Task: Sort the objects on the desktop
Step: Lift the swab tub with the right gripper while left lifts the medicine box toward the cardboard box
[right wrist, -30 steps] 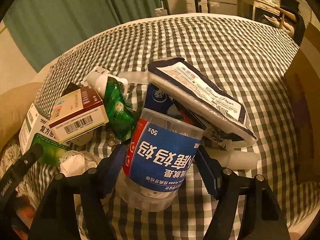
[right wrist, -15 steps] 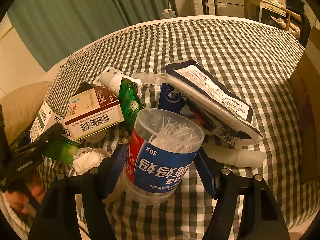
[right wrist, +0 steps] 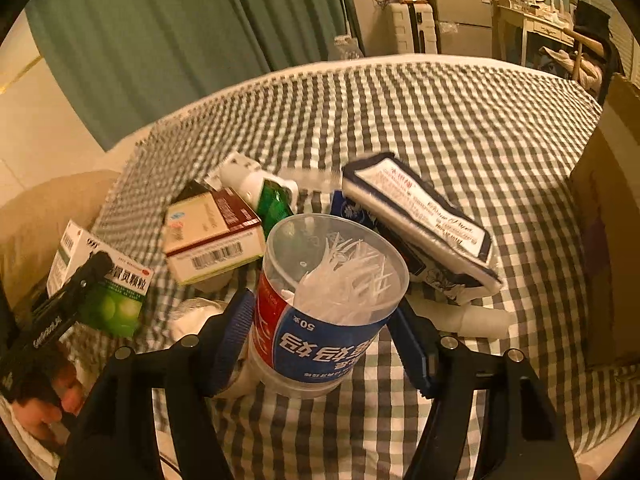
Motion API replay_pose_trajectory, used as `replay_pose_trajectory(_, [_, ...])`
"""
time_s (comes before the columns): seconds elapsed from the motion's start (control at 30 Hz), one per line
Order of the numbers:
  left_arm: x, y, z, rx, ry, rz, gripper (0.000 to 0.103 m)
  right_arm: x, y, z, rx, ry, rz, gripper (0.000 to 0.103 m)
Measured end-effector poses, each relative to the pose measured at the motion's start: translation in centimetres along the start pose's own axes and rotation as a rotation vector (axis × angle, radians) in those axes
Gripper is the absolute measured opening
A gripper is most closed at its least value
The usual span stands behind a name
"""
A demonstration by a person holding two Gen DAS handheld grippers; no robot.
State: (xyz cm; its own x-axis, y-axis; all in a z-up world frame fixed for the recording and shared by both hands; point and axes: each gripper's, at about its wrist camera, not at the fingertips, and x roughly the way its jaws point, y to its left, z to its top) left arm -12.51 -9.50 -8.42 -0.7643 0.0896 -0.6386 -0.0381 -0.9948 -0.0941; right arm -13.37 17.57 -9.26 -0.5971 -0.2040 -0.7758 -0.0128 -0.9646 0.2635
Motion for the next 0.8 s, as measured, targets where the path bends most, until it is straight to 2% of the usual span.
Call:
replay_pose_trajectory(0.07, [-1.5, -0.9, 0.0, 0.000, -0.023, -0.012, 0.092, -1.0, -0.4, -0.1, 0.003, -0.014, 0.013, 0.067])
replay_pose_trajectory(0.17, [-3.1, -3.6, 0.3, 0.051, -0.031, -0.032, 0.092, -2.8, -0.4, -0.1, 0.011, -0.043, 0.038, 0.067])
replay_pose_trajectory(0.4, [-5.9, -10.4, 3.0, 0.083, -0.053, -0.155, 0.092, -9.2, -2.7, 1.4, 0.021, -0.178, 0.027, 0.067])
replay_pose_trajectory(0.63, [-8.3, -19.4, 6.9, 0.101, -0.089, -0.292, 0.092, -15.3, -10.3, 4.1, 0.067, -0.268, -0.033, 0.067])
replay_pose_trajectory(0.8, [-9.1, -28.6, 7.7, 0.198, -0.096, -0.440, 0.092, -18.5, -17.5, 5.8, 0.124, -0.286, -0.145, 0.067])
